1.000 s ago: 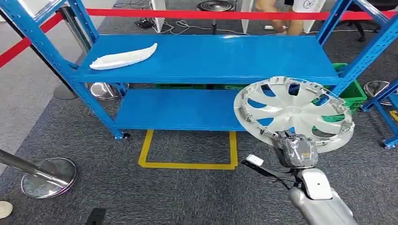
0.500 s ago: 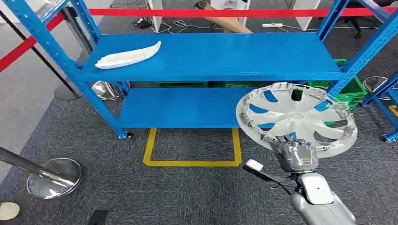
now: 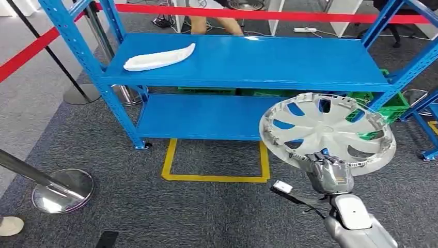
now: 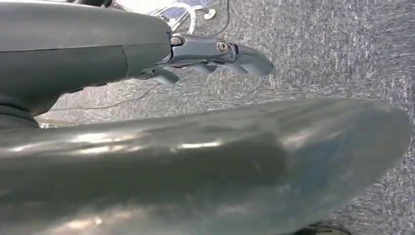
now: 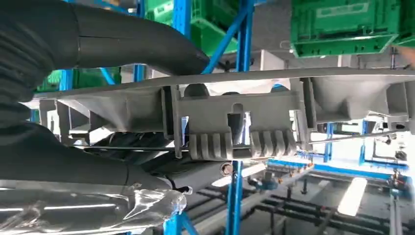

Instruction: Take the parts from the cabinet and place them on the table.

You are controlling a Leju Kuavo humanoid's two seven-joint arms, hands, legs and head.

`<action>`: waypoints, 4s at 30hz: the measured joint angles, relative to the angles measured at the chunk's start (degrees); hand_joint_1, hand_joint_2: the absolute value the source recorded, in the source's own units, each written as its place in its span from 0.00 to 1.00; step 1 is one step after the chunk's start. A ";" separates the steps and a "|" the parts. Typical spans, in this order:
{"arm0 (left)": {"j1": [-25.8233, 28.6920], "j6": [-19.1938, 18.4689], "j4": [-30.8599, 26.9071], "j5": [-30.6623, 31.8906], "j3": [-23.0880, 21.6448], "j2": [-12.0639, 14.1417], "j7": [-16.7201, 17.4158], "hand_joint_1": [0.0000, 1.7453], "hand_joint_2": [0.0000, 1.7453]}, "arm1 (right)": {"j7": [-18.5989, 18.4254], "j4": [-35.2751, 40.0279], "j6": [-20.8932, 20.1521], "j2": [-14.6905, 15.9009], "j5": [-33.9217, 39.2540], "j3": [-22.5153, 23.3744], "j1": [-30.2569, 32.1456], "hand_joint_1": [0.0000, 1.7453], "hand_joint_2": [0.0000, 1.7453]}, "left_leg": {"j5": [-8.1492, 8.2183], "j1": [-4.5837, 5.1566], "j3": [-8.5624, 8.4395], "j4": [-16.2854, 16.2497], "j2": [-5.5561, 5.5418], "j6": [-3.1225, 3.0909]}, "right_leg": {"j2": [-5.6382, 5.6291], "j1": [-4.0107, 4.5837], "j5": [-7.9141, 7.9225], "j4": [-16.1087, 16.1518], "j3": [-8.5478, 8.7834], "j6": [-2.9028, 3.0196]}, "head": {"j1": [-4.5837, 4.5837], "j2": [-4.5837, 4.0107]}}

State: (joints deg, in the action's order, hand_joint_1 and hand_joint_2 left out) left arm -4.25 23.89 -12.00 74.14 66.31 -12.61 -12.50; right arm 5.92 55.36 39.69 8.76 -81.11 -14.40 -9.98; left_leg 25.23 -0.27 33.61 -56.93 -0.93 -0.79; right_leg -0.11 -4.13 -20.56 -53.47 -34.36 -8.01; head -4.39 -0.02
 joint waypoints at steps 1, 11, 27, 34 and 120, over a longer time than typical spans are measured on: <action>-0.02 -0.02 0.00 0.07 -0.04 0.02 0.00 0.00 0.00 | 0.33 0.02 0.00 0.00 0.79 -0.02 0.10 1.00 1.00 | -0.53 0.13 -0.24 0.82 0.15 -0.50 | -0.27 0.05 0.35 0.57 0.10 -0.48 | 0.02 0.00; -0.12 -0.28 0.00 0.68 -0.26 0.09 0.00 0.00 0.00 | 0.98 -0.37 0.00 0.26 3.21 0.00 1.74 1.00 1.00 | -0.65 0.16 -1.23 1.58 3.57 -0.15 | 2.11 1.62 -3.11 -5.72 -0.84 2.21 | 0.57 0.00; -0.10 -0.26 0.00 0.70 -0.59 0.44 0.00 0.00 0.00 | 1.83 0.00 0.00 0.26 4.85 0.02 2.80 1.00 1.00 | 0.92 -1.31 -0.51 -2.78 -3.46 2.89 | -5.55 1.40 -3.19 -5.22 -1.85 4.67 | 0.22 0.00; -0.29 -0.24 0.02 0.68 -0.63 0.35 0.00 0.00 0.00 | 1.79 0.20 0.00 0.39 4.65 0.04 3.32 1.00 1.00 | 1.16 -1.03 -0.97 -0.60 -1.38 0.45 | -2.60 1.80 -4.52 -8.16 -5.09 2.47 | 1.10 0.00; -0.10 -0.48 0.07 -0.57 -0.39 0.63 0.26 0.00 0.00 | -5.16 25.97 0.00 6.38 -0.31 9.73 21.17 1.00 1.00 | 1.61 -0.65 -0.54 -1.00 -1.37 2.08 | -2.61 3.36 -4.31 -5.61 -1.03 5.17 | 2.64 0.00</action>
State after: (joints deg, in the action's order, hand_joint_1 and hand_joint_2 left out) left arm -4.35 23.41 -11.93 73.57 65.92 -11.98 -12.24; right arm 0.77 81.33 39.69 15.15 -81.42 -4.68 11.19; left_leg 26.84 -0.92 33.07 -57.93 -2.30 1.29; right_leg -2.71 -0.77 -24.88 -59.07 -35.39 -2.84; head -1.75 -0.02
